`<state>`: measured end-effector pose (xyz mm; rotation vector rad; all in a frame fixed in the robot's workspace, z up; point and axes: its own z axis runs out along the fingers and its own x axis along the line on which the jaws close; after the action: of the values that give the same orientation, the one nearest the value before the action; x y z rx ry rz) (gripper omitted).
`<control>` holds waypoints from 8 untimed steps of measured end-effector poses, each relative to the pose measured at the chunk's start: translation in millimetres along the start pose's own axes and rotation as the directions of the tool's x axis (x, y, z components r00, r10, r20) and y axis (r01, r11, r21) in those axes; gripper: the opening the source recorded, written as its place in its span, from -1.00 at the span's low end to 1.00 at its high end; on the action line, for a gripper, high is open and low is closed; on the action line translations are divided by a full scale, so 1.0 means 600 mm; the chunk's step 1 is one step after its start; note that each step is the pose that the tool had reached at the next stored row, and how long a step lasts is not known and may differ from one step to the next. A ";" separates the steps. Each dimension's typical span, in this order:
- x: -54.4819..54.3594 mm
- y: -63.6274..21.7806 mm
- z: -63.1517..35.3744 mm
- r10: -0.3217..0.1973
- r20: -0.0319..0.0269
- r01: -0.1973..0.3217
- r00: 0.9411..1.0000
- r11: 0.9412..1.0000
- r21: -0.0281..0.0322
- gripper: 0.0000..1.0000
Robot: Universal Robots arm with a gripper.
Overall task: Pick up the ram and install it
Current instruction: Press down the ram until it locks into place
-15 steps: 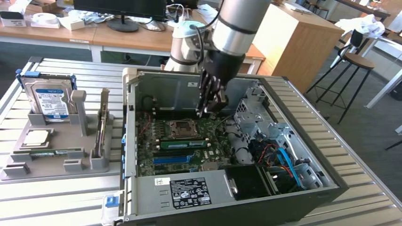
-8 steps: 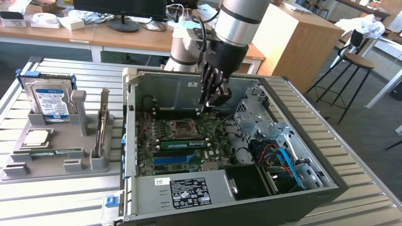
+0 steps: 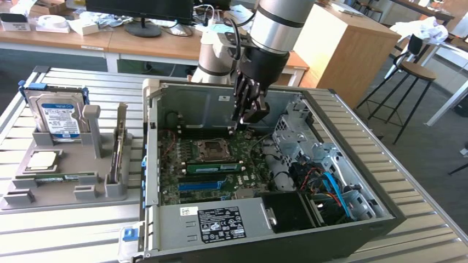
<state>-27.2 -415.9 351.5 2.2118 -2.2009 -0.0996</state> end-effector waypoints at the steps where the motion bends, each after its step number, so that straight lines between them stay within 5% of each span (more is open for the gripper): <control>1: 0.000 0.000 0.000 0.000 0.000 0.000 1.000 1.000 0.000 -0.26; 8: 0.000 0.000 0.000 0.000 0.000 0.000 1.000 1.000 0.000 -0.42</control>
<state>-27.2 -415.9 351.5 2.2118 -2.2008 -0.0996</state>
